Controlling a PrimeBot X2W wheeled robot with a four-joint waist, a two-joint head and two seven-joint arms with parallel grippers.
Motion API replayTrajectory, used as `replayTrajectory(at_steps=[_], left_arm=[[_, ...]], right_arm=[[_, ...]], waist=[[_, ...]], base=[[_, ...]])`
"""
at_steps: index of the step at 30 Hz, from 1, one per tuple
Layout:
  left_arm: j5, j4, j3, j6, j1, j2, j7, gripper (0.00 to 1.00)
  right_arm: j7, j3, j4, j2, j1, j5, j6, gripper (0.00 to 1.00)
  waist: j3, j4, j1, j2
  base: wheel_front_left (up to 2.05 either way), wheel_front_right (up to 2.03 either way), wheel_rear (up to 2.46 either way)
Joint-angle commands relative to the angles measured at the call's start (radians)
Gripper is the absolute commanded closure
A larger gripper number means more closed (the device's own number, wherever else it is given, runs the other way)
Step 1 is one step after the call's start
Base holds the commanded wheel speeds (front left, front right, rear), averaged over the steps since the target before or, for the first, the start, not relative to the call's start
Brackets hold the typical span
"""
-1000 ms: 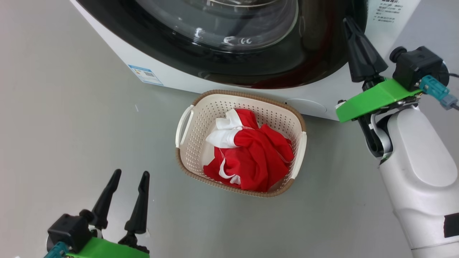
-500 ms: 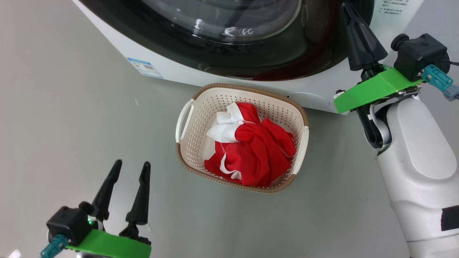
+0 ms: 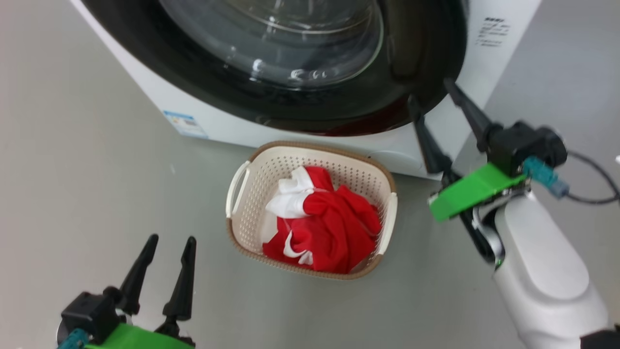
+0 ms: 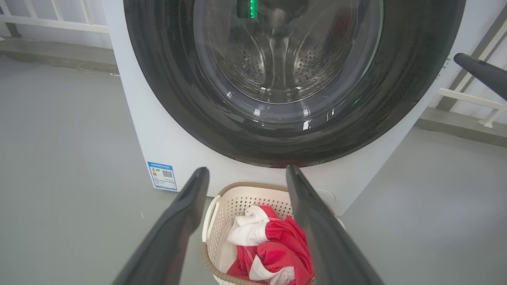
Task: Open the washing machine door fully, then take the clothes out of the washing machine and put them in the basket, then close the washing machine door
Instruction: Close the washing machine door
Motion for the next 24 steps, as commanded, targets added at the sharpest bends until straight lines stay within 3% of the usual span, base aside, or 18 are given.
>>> replayTrajectory(at_steps=[1, 24], left_arm=[[0.002, -0.014, 0.038, -0.005, 0.007, 0.034, -0.012, 0.0], [0.014, -0.015, 0.103, -0.005, 0.121, 0.068, -0.012, 0.0]], right_arm=[[-0.004, 0.019, -0.032, 0.018, 0.019, 0.006, -0.004, 0.0], [-0.004, -0.072, -0.116, 0.021, 0.398, 0.008, -0.004, 0.0]], waist=[[-0.037, -0.034, 0.0, 0.0], [-0.172, -0.212, 0.0, 0.0]], base=[[0.0, 0.0, 0.0], [0.0, 0.0, 0.0]])
